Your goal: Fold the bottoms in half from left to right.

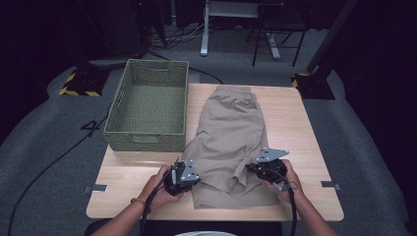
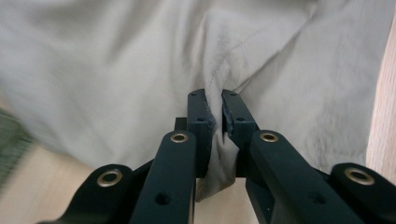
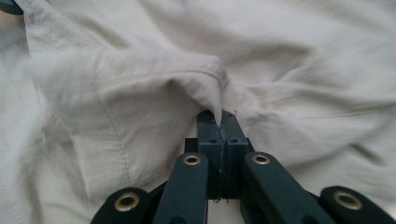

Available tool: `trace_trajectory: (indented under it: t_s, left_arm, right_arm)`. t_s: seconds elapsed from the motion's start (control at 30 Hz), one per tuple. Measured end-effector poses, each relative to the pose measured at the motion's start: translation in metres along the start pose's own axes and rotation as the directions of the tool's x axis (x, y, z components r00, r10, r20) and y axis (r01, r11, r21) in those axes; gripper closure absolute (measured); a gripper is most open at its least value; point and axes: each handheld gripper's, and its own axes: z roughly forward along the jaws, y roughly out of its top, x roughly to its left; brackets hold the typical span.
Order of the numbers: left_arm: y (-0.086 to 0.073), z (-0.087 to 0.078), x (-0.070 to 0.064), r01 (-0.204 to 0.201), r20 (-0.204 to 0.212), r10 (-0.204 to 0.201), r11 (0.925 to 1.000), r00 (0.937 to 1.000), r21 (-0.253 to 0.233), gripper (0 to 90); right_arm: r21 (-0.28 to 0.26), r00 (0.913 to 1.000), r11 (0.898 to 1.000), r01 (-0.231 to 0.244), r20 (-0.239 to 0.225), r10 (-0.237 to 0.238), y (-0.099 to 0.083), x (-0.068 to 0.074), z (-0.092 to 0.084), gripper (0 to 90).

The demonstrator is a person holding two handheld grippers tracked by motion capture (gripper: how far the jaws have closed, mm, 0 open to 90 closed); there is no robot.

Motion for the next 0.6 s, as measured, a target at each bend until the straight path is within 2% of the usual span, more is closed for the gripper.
trace_trajectory:
  t_s: [0.1, 0.13, 0.17, 0.27, 0.33, 0.4, 0.47, 0.53, 0.6]
  left_arm:
    - [0.008, -0.012, 0.002, 0.003, 0.02, -0.002, 0.9982, 0.9998, -0.059, 84.0]
    - [0.011, -0.015, 0.001, -0.001, 0.037, 0.004, 0.9974, 0.9993, -0.072, 83.8]
    - [0.012, -0.016, -0.001, -0.007, 0.05, 0.011, 0.9971, 0.9987, -0.076, 83.3]
    - [0.014, -0.011, -0.016, -0.03, 0.104, 0.038, 0.9965, 0.9938, -0.079, 80.6]
    - [0.012, -0.003, -0.028, -0.046, 0.131, 0.053, 0.9973, 0.99, -0.058, 78.2]
    - [0.007, 0.009, -0.04, -0.041, 0.187, 0.045, 0.9988, 0.9814, -0.025, 77.6]
    - [0.002, 0.019, -0.048, -0.06, 0.2, 0.057, 0.9981, 0.9781, 0.011, 74.3]
    - [-0.004, 0.025, -0.054, -0.061, 0.227, 0.053, 0.9977, 0.9725, 0.029, 72.1]
    - [-0.009, 0.024, -0.056, -0.043, 0.247, 0.032, 0.9983, 0.9684, 0.039, 66.9]
  right_arm:
    - [-0.05, 0.9996, 0.999, -0.008, 0.026, 0.01, -0.001, -0.005, -0.027, 89.5]
    - [-0.059, 0.9995, 0.998, -0.015, 0.028, 0.017, -0.003, -0.007, -0.033, 89.2]
    - [-0.07, 0.9993, 0.997, -0.022, 0.03, 0.024, -0.007, -0.009, -0.042, 89.2]
    - [-0.067, 0.9989, 0.997, -0.034, 0.031, 0.036, -0.02, -0.01, -0.056, 90.0]
    - [-0.045, 0.9984, 0.998, -0.039, 0.04, 0.041, -0.032, -0.009, -0.059, 89.7]
    - [-0.027, 0.9974, 0.997, -0.067, 0.024, 0.068, -0.047, -0.009, -0.06, 89.4]
    - [0.002, 0.9948, 0.995, -0.099, 0.024, 0.099, -0.06, -0.01, -0.059, 86.2]
    - [0.035, 0.9926, 0.992, -0.12, 0.023, 0.119, -0.074, -0.011, -0.058, 84.2]
    - [0.042, 0.9884, 0.988, -0.149, 0.035, 0.148, -0.083, -0.013, -0.062, 73.2]
